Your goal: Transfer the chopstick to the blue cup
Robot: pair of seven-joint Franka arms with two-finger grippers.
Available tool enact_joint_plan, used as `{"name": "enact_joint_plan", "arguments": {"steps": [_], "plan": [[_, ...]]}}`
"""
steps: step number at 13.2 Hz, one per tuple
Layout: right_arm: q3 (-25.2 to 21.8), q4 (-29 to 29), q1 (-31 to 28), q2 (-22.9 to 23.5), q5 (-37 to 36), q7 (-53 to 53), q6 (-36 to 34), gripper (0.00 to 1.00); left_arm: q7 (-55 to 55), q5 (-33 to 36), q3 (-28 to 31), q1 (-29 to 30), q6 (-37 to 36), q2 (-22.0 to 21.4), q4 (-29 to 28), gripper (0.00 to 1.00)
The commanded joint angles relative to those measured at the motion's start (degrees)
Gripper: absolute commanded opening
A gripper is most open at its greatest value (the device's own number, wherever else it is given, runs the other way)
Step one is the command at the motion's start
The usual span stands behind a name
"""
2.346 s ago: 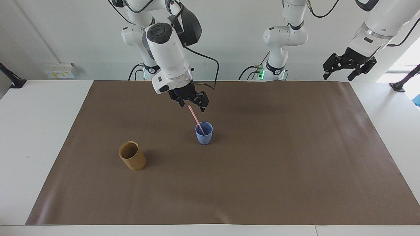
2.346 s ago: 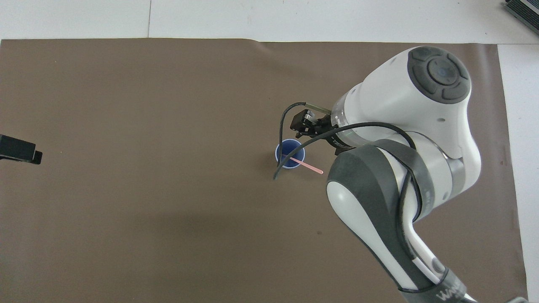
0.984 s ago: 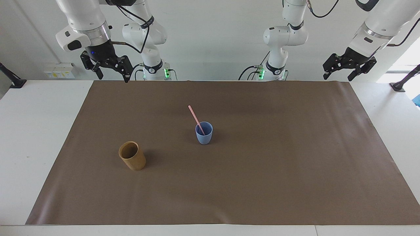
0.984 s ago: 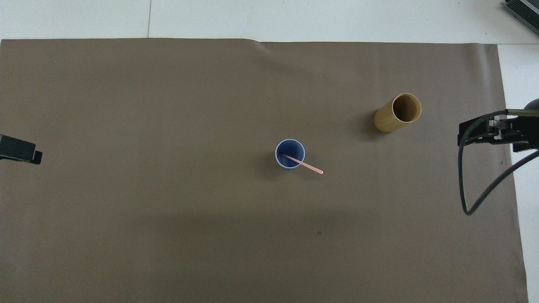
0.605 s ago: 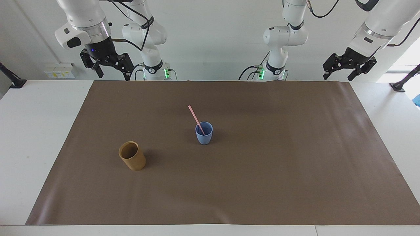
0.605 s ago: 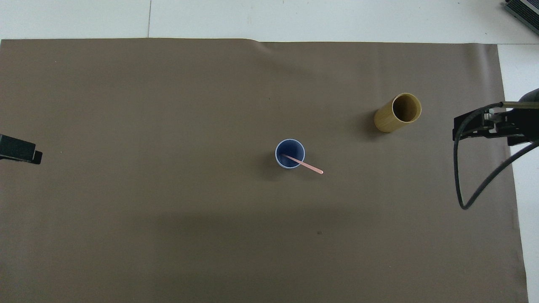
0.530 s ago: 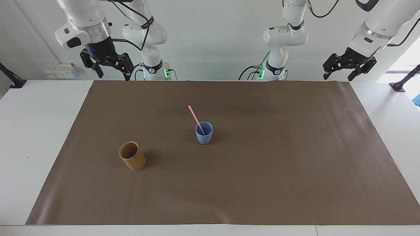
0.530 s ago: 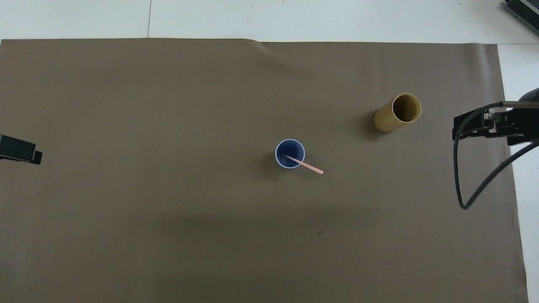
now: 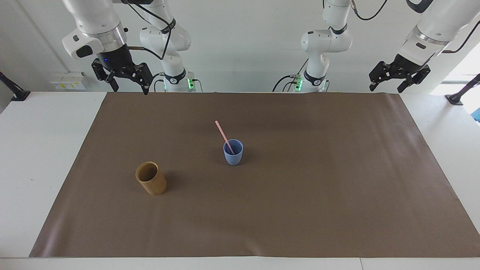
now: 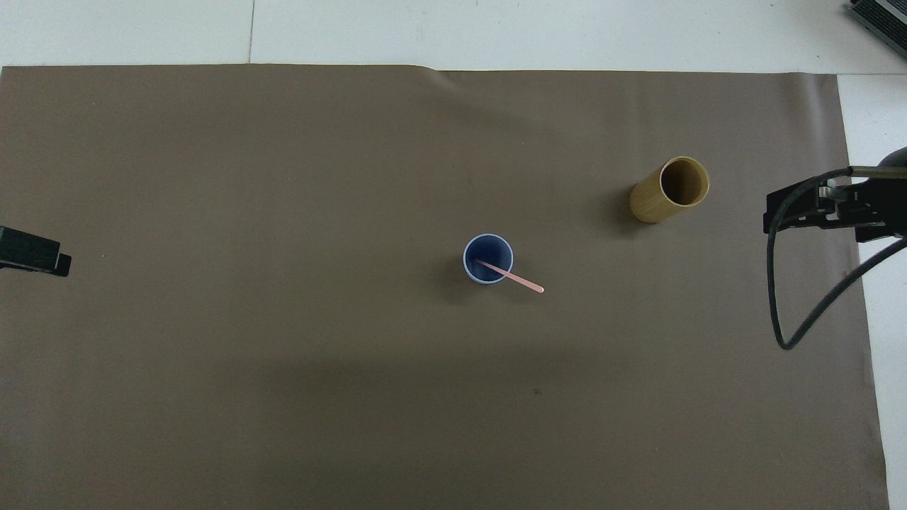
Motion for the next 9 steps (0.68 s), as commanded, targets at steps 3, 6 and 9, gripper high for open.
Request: {"name": "enact_joint_plan", "arguments": {"steps": [3, 6, 9], "plan": [[-9.58, -0.24, 8.65, -0.49, 1.54, -1.13, -0.84, 1.00, -0.02, 0.99, -0.19, 0.30, -0.37, -1.44, -1.39, 1.00], [-9.94, -4.90, 9.79, -3.83, 1.54, -1.13, -0.67, 1.00, -0.02, 0.99, -0.19, 0.30, -0.37, -1.44, -1.39, 1.00], [-9.85, -6.56, 9.71, -4.71, 1.63, -1.22, -0.23, 1.00, -0.02, 0.90, -0.19, 0.30, -0.37, -1.44, -1.39, 1.00]]}}
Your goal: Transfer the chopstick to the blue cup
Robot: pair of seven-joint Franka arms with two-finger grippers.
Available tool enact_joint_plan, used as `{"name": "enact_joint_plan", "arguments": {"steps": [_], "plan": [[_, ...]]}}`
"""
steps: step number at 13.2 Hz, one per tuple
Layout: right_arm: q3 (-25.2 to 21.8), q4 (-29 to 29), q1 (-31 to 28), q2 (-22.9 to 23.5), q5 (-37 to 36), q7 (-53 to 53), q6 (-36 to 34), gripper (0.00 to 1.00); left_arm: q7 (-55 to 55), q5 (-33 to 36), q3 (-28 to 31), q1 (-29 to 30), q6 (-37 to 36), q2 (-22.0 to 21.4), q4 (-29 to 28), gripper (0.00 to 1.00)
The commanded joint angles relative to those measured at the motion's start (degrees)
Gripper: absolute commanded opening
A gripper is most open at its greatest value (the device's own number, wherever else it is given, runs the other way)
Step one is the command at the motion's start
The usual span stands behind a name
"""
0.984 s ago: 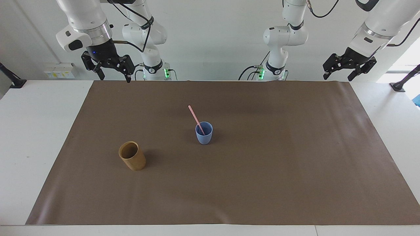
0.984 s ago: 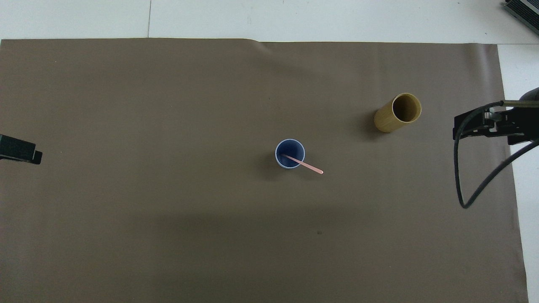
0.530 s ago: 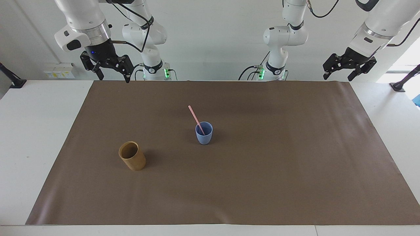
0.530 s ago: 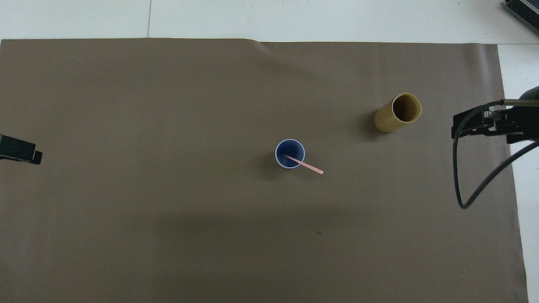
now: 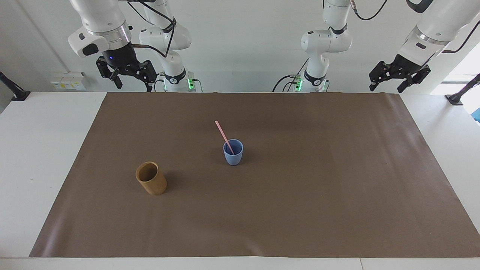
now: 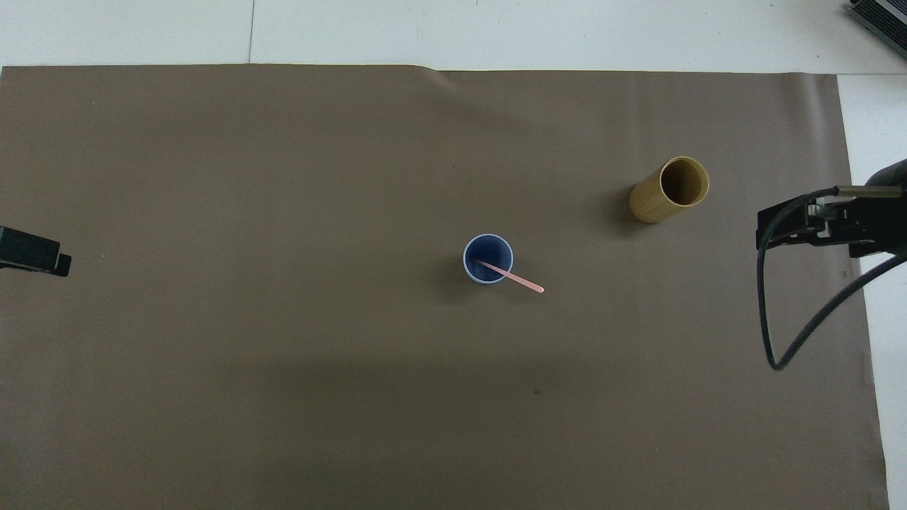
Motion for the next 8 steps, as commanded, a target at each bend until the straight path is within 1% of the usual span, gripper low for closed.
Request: {"name": "enact_joint_plan", "arguments": {"steps": [1, 2, 8], "plan": [[-0.79, -3.92, 0.00, -2.65, 2.56, -1.39, 0.91, 1.00, -0.02, 0.99, -0.19, 0.30, -0.37, -1.44, -1.39, 1.00], [-0.96, -4.10, -0.18, -2.74, 3.79, -1.57, 1.26, 1.00, -0.02, 0.90, -0.19, 0.30, -0.37, -1.44, -1.39, 1.00], [-0.97, -4.80, -0.27, -3.18, 3.54, -1.31, 2.14, 1.00, -0.02, 0.99, -0.19, 0.30, -0.37, -1.44, -1.39, 1.00]]}}
